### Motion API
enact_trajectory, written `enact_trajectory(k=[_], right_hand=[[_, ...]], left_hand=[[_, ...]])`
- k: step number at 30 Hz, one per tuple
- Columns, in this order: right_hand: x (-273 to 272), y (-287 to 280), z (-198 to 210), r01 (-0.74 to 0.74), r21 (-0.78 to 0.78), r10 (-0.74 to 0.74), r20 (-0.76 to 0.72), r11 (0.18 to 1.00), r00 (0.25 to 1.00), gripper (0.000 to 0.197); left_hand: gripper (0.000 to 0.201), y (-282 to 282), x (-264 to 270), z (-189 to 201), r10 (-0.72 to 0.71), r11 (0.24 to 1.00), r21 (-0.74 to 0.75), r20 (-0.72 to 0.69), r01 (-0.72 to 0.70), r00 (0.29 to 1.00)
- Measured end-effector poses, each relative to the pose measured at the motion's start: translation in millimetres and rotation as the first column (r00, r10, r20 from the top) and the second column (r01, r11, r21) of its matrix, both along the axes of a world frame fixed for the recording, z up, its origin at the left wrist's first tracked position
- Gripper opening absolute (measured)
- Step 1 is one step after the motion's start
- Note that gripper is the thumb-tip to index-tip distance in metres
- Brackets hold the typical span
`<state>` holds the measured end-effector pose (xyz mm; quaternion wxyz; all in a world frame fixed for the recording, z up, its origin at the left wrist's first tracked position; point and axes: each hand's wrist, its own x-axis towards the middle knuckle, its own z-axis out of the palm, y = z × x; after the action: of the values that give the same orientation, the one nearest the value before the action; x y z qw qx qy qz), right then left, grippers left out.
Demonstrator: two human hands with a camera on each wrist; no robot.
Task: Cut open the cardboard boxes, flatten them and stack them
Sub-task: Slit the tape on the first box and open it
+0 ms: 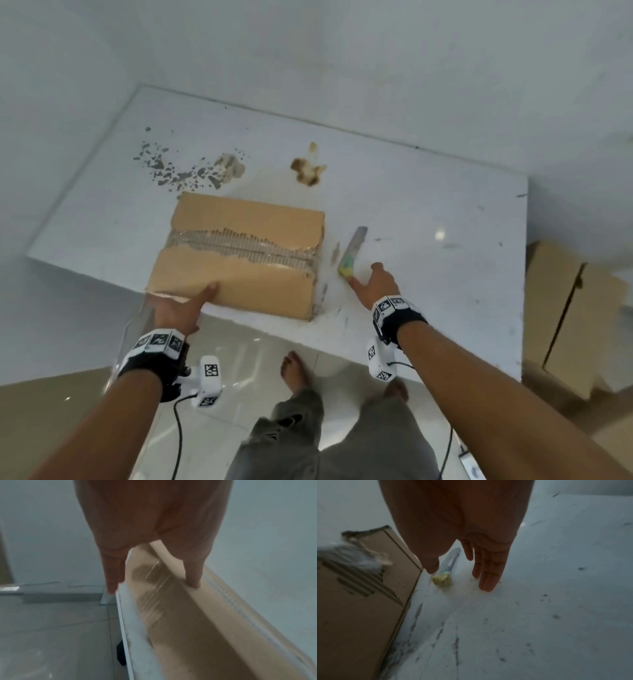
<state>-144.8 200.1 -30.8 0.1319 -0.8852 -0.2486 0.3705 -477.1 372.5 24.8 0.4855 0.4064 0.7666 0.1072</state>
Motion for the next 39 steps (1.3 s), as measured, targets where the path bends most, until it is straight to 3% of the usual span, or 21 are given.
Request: enact_trajectory(k=[2,4,8,10,13,16,18,22,27,32,36,39], right_hand=[[-5.7,17.9,-5.3,0.044,-0.001,-0.044,0.059,0.999,0.997,0.086],[-8.8,38.3,-10.5,0.037,-0.024,-0.033,0.127,0.999,0.991,0.090],[-5.0,63.0,-19.1,-0.020,-0.023,0.024,0.154,1.000,0.988,0.073],[2.8,65.6,-12.4,0.002,0.001,-0.002,0.128,1.000,0.992,0.061],[20.9,56.5,4.8,0.145,0.141,-0.155,0.065,0.979,0.986,0.036],[48.1,39.7,40.6,0.357,0.353,-0.297,-0.212,0.865,0.931,0.030],[64.9,26.5,74.5,0.439,0.455,-0.286,-0.367,0.775,0.885,0.026],[84.8,6.1,132.8,0.505,0.546,-0.198,-0.524,0.668,0.828,0.023],[91.8,-0.2,151.0,0.439,0.550,-0.149,-0.491,0.710,0.858,0.021],[85.9,4.7,154.0,0.297,0.554,-0.002,-0.470,0.778,0.882,0.017],[72.7,20.0,151.0,-0.185,0.515,0.314,-0.176,0.837,0.933,0.033],[59.0,47.6,151.2,-0.564,0.416,0.575,0.111,0.714,0.810,0.040]], left_hand=[[0.148,7.9,2.1,4.4,-0.122,0.985,0.090,-0.218,0.145,0.968],[0.146,20.4,4.1,12.2,-0.238,0.940,0.157,-0.337,0.304,0.911],[0.140,56.5,0.3,14.5,-0.512,0.756,0.068,-0.559,0.651,0.653],[0.140,71.8,4.9,17.7,-0.596,0.697,0.047,-0.516,0.716,0.614],[0.132,81.1,22.0,21.5,-0.676,0.633,0.040,-0.458,0.773,0.577],[0.126,70.4,46.9,19.4,-0.738,0.569,0.044,-0.412,0.821,0.533],[0.129,56.0,67.1,13.5,-0.782,0.530,0.041,-0.362,0.847,0.507],[0.130,29.4,116.0,3.6,-0.794,0.522,0.105,-0.303,0.846,0.527],[0.120,18.3,151.8,-6.4,-0.772,0.586,0.196,-0.158,0.786,0.615],[0.106,20.6,151.2,-6.7,-0.766,0.590,0.237,-0.137,0.771,0.628],[0.075,27.3,145.0,-3.5,-0.798,0.564,0.226,-0.099,0.794,0.595],[0.074,31.0,139.6,-7.0,-0.802,0.560,0.234,-0.087,0.795,0.591]])
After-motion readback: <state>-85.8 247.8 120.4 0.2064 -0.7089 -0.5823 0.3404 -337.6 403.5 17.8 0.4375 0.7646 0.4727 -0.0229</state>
